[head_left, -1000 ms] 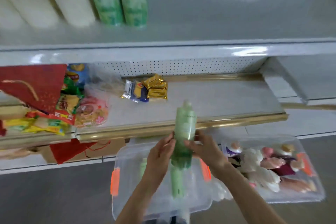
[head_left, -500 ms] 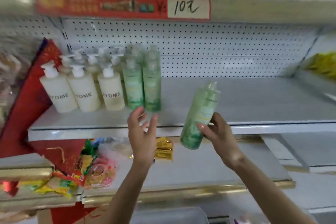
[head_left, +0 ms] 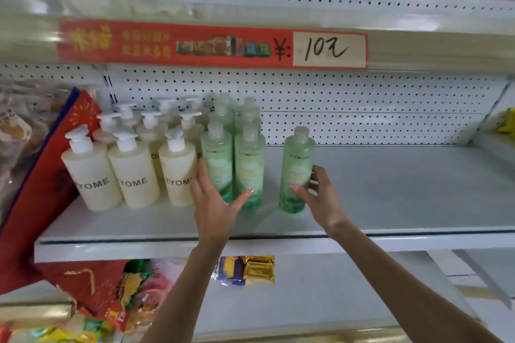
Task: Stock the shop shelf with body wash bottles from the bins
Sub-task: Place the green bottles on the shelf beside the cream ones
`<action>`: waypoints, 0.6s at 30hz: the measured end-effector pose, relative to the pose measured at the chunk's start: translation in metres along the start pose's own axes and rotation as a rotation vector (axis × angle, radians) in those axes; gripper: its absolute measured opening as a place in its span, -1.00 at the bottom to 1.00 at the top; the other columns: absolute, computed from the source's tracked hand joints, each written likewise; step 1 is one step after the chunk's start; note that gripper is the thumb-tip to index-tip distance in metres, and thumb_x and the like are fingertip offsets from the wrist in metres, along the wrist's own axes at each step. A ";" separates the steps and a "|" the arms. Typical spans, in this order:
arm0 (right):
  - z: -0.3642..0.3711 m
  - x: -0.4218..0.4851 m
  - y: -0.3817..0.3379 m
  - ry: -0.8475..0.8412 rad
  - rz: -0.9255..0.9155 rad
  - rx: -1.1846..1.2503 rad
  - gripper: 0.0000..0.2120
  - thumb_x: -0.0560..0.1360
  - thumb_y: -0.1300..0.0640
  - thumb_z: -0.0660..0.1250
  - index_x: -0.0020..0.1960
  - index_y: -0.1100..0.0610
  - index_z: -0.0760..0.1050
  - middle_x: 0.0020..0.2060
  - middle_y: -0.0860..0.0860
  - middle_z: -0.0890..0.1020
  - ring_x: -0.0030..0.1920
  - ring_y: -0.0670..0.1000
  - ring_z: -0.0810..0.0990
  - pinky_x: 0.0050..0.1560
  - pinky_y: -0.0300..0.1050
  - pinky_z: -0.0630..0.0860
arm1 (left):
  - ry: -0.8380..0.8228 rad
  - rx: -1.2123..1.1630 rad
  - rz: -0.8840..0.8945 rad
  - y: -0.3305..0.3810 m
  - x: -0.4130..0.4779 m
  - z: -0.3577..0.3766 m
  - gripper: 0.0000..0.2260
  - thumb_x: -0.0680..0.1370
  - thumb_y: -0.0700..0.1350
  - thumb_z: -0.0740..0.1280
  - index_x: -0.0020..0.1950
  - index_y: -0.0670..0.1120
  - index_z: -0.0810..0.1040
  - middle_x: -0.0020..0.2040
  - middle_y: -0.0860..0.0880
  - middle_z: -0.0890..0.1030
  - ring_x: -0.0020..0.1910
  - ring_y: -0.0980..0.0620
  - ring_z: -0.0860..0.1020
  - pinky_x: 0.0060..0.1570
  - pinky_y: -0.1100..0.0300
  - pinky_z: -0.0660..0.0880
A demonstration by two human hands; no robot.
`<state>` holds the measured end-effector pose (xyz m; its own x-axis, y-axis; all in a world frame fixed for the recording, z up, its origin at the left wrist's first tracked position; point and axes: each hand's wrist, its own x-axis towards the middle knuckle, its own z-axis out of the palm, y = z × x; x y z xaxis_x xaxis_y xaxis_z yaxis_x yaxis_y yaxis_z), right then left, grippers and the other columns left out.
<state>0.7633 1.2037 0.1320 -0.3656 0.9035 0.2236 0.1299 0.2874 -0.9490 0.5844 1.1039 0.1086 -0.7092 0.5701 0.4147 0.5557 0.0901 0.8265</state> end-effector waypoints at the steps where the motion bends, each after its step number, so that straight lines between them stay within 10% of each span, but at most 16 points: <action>1: 0.002 0.007 0.002 -0.004 -0.003 -0.003 -0.57 0.48 0.25 0.39 0.30 0.15 0.33 0.04 -0.04 0.53 0.07 -0.04 0.52 -0.11 -0.34 0.50 | -0.012 -0.009 0.008 -0.004 0.001 0.001 0.07 0.26 0.11 0.57 0.56 0.00 -0.04 0.53 -0.04 0.10 0.49 -0.02 0.13 0.37 0.01 0.21; 13: 0.020 0.101 0.035 -0.028 0.068 0.043 -0.54 0.48 0.18 0.40 0.34 0.09 0.37 0.13 0.05 0.59 0.10 0.04 0.60 0.12 -0.05 0.55 | -0.019 0.013 -0.022 -0.019 0.001 0.008 0.11 0.14 0.34 0.43 0.54 -0.01 0.01 0.48 -0.06 0.26 0.41 -0.06 0.32 0.19 -0.07 0.46; 18: 0.037 0.128 0.035 0.001 0.081 0.092 -0.61 0.49 0.17 0.39 0.29 0.15 0.42 0.13 0.06 0.60 0.05 -0.04 0.60 -0.14 -0.32 0.51 | -0.030 0.060 -0.016 -0.021 0.003 0.010 0.11 0.12 0.38 0.39 0.53 0.08 -0.05 0.47 -0.07 0.27 0.40 -0.11 0.35 0.13 -0.13 0.49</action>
<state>0.6869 1.3180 0.1189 -0.3561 0.9231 0.1452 0.0740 0.1827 -0.9804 0.5750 1.1117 0.0885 -0.7052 0.5926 0.3892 0.5699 0.1473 0.8084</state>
